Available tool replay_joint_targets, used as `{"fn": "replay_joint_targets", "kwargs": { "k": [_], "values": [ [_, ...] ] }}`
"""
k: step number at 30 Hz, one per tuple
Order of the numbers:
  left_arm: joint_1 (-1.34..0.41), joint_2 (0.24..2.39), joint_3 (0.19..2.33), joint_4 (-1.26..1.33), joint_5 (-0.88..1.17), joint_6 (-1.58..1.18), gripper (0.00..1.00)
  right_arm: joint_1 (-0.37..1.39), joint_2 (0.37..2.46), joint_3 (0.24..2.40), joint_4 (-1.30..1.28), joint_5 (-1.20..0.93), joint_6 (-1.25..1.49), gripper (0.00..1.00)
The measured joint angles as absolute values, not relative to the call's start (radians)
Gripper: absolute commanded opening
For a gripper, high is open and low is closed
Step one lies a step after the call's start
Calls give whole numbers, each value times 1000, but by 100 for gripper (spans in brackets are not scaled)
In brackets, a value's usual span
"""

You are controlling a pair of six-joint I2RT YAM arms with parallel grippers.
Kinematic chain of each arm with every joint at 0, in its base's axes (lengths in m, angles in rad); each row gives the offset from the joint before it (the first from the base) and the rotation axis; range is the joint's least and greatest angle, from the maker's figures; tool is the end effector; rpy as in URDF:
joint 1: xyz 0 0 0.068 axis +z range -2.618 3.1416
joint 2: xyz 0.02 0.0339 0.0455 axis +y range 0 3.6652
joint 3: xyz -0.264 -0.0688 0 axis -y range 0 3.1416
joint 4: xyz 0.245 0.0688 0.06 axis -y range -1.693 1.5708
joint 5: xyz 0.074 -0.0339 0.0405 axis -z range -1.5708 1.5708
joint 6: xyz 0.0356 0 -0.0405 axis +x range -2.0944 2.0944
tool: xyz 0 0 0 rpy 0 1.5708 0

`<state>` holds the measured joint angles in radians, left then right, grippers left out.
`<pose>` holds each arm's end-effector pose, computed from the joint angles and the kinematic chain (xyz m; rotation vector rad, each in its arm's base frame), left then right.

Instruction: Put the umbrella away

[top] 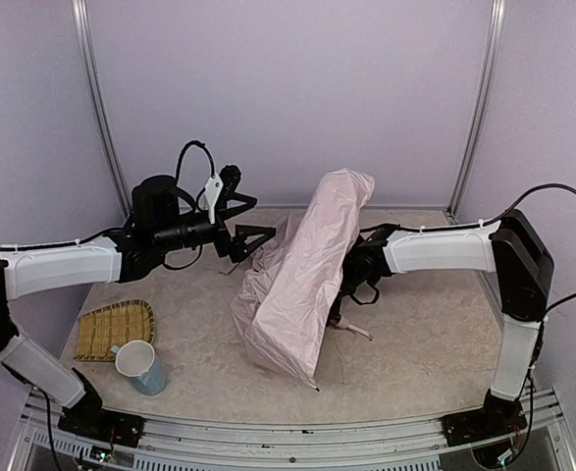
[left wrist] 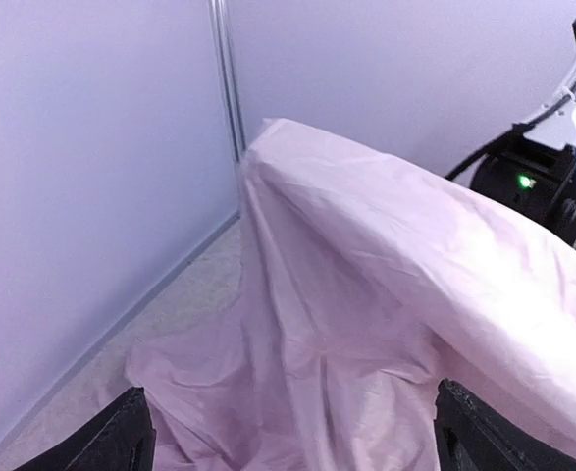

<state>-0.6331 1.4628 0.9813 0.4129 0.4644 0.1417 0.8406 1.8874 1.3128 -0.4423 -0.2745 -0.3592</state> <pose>0.2663 -0.2152 0.3084 0.9588 1.3874 -0.7517 0.2579 0.3025 0.1895 -1.5636 2.1038 0.5288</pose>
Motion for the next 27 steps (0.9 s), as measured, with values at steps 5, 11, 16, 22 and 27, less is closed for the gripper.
{"fn": "replay_joint_targets", "kwargs": {
  "k": [5, 11, 16, 22, 27],
  "values": [
    [-622, 1475, 963, 393, 529, 66, 96, 832, 1916, 1396, -481, -253, -318, 100],
    [-646, 1480, 966, 365, 543, 60, 97, 828, 1839, 1273, -472, -197, -238, 100],
    [-651, 1599, 1048, 244, 486, 69, 94, 821, 1753, 1111, -442, -187, -156, 100],
    [-622, 1779, 1155, 72, 469, 65, 94, 765, 1716, 1027, -349, -179, -80, 94],
    [-624, 1816, 1155, 7, 461, 51, 87, 738, 1729, 984, -284, -196, -68, 79]
  ]
}}
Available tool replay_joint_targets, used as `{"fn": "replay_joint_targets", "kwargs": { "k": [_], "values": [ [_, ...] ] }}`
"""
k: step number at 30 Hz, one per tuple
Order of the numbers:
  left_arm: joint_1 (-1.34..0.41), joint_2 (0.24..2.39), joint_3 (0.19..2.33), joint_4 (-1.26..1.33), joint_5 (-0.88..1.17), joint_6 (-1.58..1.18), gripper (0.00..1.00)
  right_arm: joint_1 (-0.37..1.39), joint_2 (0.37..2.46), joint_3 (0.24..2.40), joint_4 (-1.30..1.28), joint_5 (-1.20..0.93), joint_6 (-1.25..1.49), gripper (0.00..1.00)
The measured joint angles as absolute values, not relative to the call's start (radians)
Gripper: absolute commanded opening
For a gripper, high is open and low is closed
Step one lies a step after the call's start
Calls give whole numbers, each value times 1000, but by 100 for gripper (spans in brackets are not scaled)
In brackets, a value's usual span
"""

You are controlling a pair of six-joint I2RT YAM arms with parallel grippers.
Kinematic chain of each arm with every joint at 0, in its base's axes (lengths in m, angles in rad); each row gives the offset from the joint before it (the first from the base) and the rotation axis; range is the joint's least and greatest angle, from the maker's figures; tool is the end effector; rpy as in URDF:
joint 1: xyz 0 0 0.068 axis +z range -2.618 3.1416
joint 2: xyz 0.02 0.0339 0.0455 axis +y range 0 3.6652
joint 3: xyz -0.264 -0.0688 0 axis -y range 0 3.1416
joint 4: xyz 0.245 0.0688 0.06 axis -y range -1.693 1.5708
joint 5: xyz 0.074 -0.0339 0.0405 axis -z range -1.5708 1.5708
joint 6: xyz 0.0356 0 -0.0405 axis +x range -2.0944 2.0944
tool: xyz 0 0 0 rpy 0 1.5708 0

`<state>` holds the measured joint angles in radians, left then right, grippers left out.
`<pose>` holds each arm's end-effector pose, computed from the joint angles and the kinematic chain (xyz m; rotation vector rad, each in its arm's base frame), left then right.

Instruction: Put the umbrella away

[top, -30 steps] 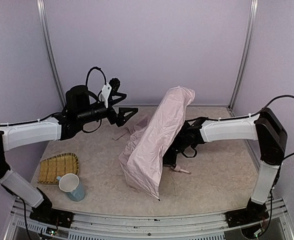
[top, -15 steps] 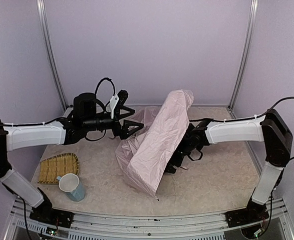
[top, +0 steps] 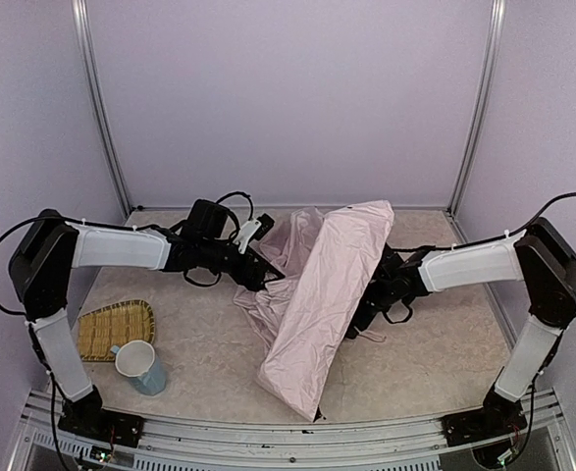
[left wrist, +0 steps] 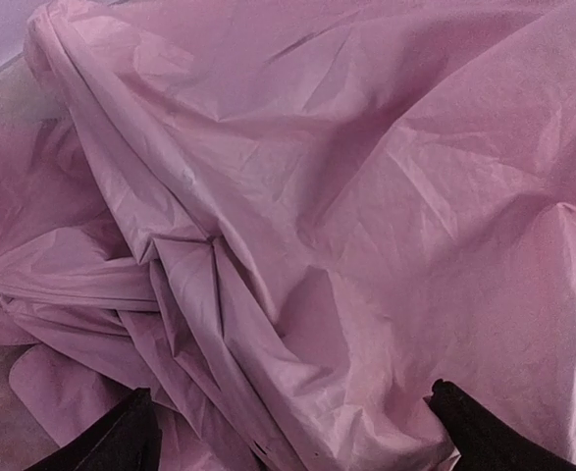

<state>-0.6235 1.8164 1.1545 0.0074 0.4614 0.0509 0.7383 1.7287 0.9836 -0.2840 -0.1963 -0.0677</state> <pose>0.3141 -0.2454 0.2019 0.9930 2.0425 -0.8225 0.2456 0.2329 0.1589 -1.1066 2.4107 0.4888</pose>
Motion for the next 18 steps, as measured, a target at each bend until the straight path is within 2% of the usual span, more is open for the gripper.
{"fn": "replay_joint_targets", "kwargs": {
  "k": [3, 6, 10, 15, 17, 18],
  "values": [
    [-619, 1836, 1158, -8, 439, 31, 79, 738, 1754, 984, -254, -222, -62, 64],
    [-601, 1866, 1170, -22, 431, 5, 78, 738, 1768, 983, -238, -244, -49, 42],
    [-574, 1893, 1201, -60, 383, -20, 81, 738, 1763, 982, -208, -283, -35, 21],
    [-563, 1837, 1131, 24, 393, -39, 88, 739, 1734, 979, -192, -351, -26, 6],
    [-562, 1758, 1039, 101, 408, -49, 91, 739, 1733, 978, -194, -373, -30, 5],
    [-562, 1715, 1000, 131, 413, -50, 92, 739, 1733, 976, -197, -384, -33, 8]
  ]
}}
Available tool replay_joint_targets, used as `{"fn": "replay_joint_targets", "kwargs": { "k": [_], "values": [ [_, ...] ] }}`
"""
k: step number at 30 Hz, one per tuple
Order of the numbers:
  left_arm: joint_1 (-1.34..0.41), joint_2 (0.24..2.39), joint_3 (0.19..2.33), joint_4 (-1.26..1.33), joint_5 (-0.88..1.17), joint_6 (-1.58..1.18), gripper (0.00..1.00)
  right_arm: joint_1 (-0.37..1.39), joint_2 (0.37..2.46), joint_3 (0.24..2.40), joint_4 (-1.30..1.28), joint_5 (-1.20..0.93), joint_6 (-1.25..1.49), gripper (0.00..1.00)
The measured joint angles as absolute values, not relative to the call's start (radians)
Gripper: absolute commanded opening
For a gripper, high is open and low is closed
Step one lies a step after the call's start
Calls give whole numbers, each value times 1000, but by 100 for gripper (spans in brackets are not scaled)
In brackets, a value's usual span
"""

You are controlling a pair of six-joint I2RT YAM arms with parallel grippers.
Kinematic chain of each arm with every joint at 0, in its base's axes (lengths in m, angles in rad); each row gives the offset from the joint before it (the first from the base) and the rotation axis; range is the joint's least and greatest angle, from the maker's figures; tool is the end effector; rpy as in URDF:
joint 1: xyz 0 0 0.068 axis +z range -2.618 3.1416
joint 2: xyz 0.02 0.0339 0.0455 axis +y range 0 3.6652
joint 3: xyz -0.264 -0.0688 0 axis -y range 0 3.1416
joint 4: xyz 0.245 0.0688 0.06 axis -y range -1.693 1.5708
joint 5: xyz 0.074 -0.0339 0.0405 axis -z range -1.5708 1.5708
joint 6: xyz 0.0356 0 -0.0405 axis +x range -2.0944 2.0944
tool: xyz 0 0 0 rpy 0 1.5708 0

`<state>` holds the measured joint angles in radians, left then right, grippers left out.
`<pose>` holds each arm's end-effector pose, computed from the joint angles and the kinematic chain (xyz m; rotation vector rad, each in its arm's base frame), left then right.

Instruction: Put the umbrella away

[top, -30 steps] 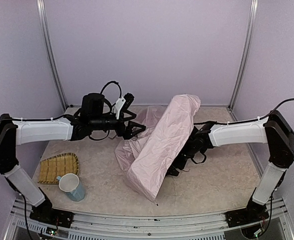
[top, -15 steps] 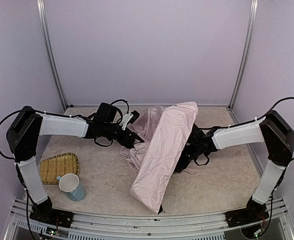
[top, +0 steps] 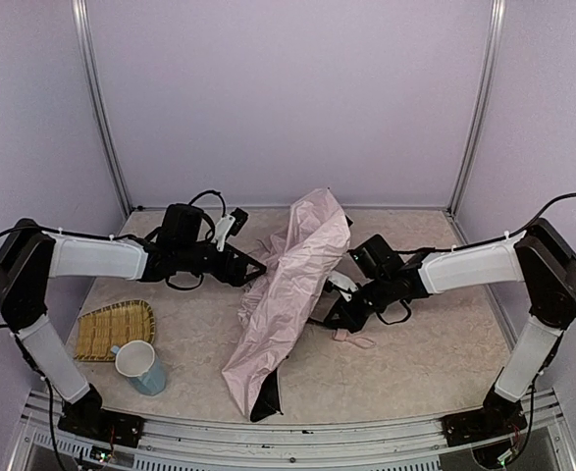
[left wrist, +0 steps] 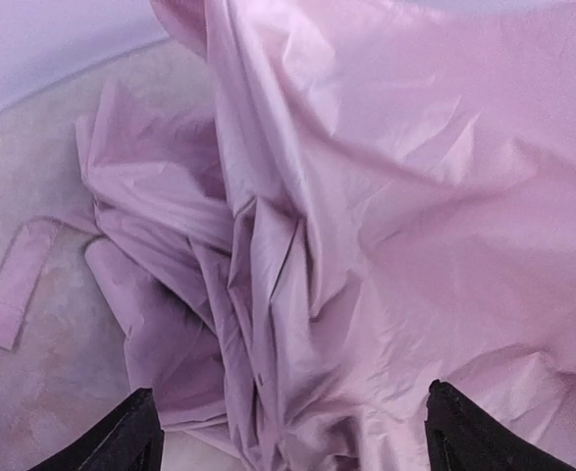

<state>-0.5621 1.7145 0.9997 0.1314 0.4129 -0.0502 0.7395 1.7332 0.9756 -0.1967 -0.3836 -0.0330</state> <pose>0.3064 -0.2099 0.2008 0.7942 2.0588 -0.7935 0.2450 0.2415 0.1619 -1.1248 2.3404 0.7577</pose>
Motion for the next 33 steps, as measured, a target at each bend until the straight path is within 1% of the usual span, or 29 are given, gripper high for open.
{"fn": "replay_joint_targets", "kwargs": {
  "k": [3, 5, 6, 7, 8, 10, 12, 13, 16, 19, 22, 24, 27, 30, 33],
  "values": [
    [-562, 1604, 922, 232, 423, -43, 94, 739, 1733, 971, -214, -401, -40, 15],
    [-566, 1530, 883, 290, 430, -25, 95, 739, 1733, 971, -227, -408, -48, 22],
    [-569, 1497, 870, 310, 432, -14, 95, 739, 1733, 971, -233, -411, -46, 26],
    [-573, 1473, 863, 323, 433, -2, 93, 739, 1731, 971, -236, -412, -45, 28],
    [-579, 1453, 860, 329, 432, 9, 91, 738, 1727, 968, -237, -411, -33, 30],
    [-593, 1433, 868, 315, 406, 18, 85, 736, 1705, 967, -246, -400, -1, 41],
    [-603, 1448, 921, 225, 348, 6, 78, 731, 1672, 968, -259, -370, 63, 50],
    [-604, 1469, 968, 159, 311, -13, 75, 728, 1649, 968, -272, -348, 102, 52],
    [-592, 1537, 1102, -28, 225, -81, 68, 723, 1586, 969, -313, -255, 231, 53],
    [-579, 1562, 1130, -190, 194, -170, 67, 725, 1547, 960, -342, -177, 344, 54],
    [-595, 1563, 1075, -278, 195, -252, 69, 737, 1545, 933, -349, -131, 434, 59],
    [-628, 1564, 1024, -302, 197, -300, 71, 751, 1561, 925, -356, -113, 469, 61],
    [-673, 1565, 974, -297, 221, -369, 71, 779, 1604, 926, -342, -101, 515, 61],
    [-678, 1565, 936, -249, 256, -449, 71, 797, 1642, 921, -315, -91, 542, 60],
    [-667, 1572, 906, -201, 261, -503, 74, 805, 1660, 911, -293, -77, 556, 58]
  ]
}}
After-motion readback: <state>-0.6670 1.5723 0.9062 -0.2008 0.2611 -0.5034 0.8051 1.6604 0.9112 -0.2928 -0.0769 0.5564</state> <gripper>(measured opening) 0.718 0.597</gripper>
